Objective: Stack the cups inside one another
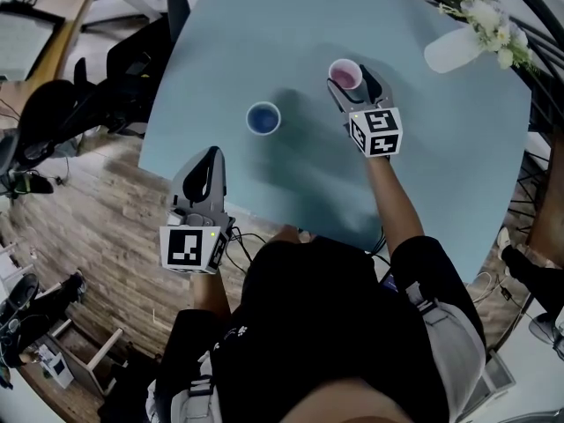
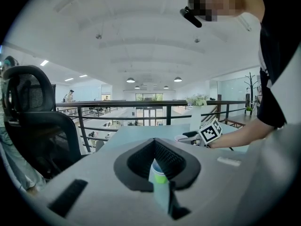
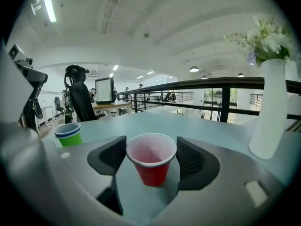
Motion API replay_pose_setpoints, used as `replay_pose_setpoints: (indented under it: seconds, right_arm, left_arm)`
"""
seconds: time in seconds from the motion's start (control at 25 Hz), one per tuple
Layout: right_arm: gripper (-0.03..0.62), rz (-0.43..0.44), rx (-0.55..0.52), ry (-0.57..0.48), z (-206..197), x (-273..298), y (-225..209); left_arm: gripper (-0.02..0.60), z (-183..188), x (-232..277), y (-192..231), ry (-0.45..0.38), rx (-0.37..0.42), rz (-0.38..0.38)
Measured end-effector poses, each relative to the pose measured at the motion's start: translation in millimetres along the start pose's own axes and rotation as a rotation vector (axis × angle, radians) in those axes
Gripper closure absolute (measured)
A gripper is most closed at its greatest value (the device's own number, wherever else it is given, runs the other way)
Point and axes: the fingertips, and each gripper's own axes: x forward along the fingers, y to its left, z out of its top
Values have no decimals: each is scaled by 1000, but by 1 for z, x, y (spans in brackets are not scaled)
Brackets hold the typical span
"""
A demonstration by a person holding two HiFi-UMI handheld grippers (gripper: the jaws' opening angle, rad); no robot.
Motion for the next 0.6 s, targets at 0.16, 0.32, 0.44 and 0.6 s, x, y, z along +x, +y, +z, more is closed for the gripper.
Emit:
replay_pose_setpoints:
  seconds: [0.16,0.32,0.44,0.6]
  right_arm:
    - [263,0,6,-8,6,-6,7]
    - [263,17,-1,-14,12,-13,18]
    - [263,34,-5,-23,19,-17,30]
    - [263,69,-12,-34,27,-22,47]
  left_arm:
    - [589,1,-5,0,-10,2,0]
    - [589,1,-11,1,-18,-3,5]
    - [589,0,-17,3,-28,-7,11]
    - [589,-3,-24,8,-42,-15,21]
